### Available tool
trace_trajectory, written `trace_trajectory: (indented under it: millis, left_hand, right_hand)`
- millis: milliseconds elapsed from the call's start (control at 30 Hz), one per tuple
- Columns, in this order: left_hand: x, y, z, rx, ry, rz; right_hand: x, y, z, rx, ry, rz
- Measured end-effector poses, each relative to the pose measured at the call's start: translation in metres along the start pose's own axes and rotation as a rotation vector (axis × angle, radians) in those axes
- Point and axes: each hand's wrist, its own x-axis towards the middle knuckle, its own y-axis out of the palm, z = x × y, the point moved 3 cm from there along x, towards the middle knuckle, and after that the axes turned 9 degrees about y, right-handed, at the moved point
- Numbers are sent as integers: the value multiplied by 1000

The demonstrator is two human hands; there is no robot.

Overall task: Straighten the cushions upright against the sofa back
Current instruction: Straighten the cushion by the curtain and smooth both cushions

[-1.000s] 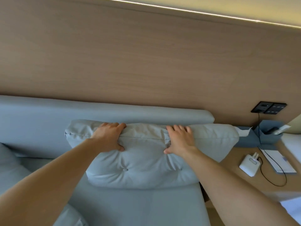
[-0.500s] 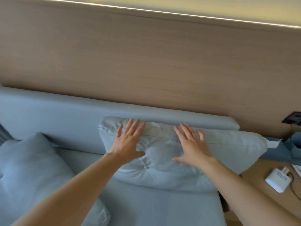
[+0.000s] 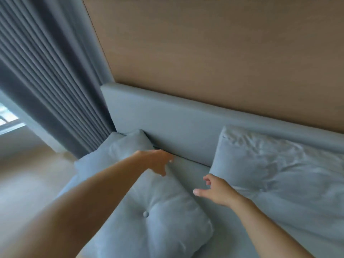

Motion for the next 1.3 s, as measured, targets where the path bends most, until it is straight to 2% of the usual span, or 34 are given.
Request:
trace_trajectory:
  millis: [100, 200, 367, 500, 567, 700, 767, 867, 1000, 1300]
  left_hand:
    - [32, 9, 78, 48, 20, 145]
    - [79, 22, 140, 94, 84, 203]
    - [139, 46, 180, 102, 232, 288]
    - [185, 77, 196, 226, 187, 491]
    - [208, 91, 202, 261, 176, 534]
    - [234, 104, 204, 83, 230, 534]
    - [239, 106, 204, -28, 216, 602]
    - [229, 98, 199, -37, 208, 668]
    - [217, 96, 196, 49, 262, 598]
    - [146, 67, 218, -38, 350, 347]
  right_hand:
    - [42, 34, 27, 53, 149, 105]
    - [85, 63, 38, 57, 312, 153]
    - [136, 102, 35, 40, 458, 197]
    - [164, 139, 15, 51, 454, 267]
    - [181, 156, 1, 115, 404, 284]
    - [197, 167, -8, 146, 304, 254]
    - [199, 168, -8, 160, 286, 232]
    - [196, 168, -3, 166, 295, 224]
    - [189, 163, 9, 159, 332, 245]
    - [146, 144, 71, 131, 253, 102]
